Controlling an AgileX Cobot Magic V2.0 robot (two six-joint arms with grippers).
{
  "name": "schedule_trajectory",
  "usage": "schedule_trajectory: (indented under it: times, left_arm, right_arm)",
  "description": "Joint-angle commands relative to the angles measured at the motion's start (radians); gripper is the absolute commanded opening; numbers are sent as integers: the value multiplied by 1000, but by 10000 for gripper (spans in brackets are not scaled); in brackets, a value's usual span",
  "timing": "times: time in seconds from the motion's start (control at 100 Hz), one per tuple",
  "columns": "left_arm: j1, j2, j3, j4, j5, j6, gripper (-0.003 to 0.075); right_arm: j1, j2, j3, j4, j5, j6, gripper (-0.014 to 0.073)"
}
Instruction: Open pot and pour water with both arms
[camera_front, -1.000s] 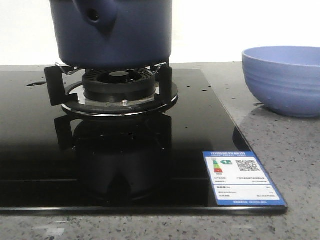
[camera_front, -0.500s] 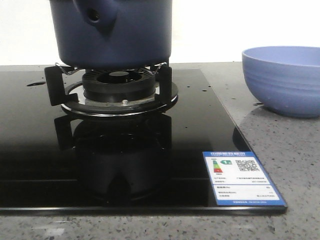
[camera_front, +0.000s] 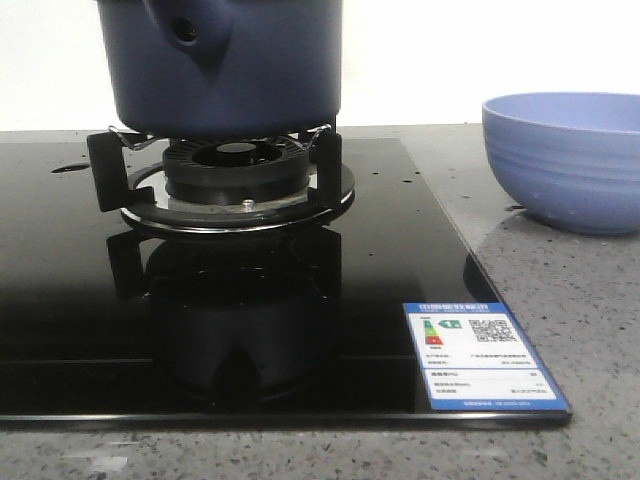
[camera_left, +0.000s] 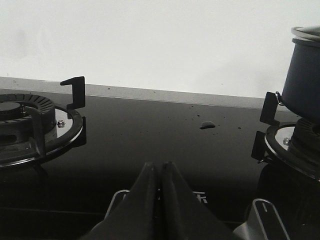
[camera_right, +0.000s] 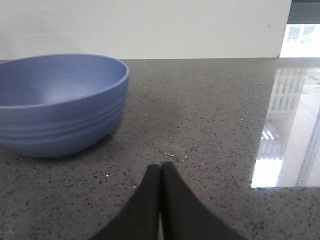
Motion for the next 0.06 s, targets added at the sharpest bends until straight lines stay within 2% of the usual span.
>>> schedule_trajectory:
  times: [0.0,0.05]
  left_arm:
    - [-9,-26,35,0,-79,-10,-20]
    - [-9,-26,35,0,-79,-10,-20]
  right_arm:
    - [-3,-18,25,-10,-70,-2,-62]
    - [-3,-18,25,-10,-70,-2,-62]
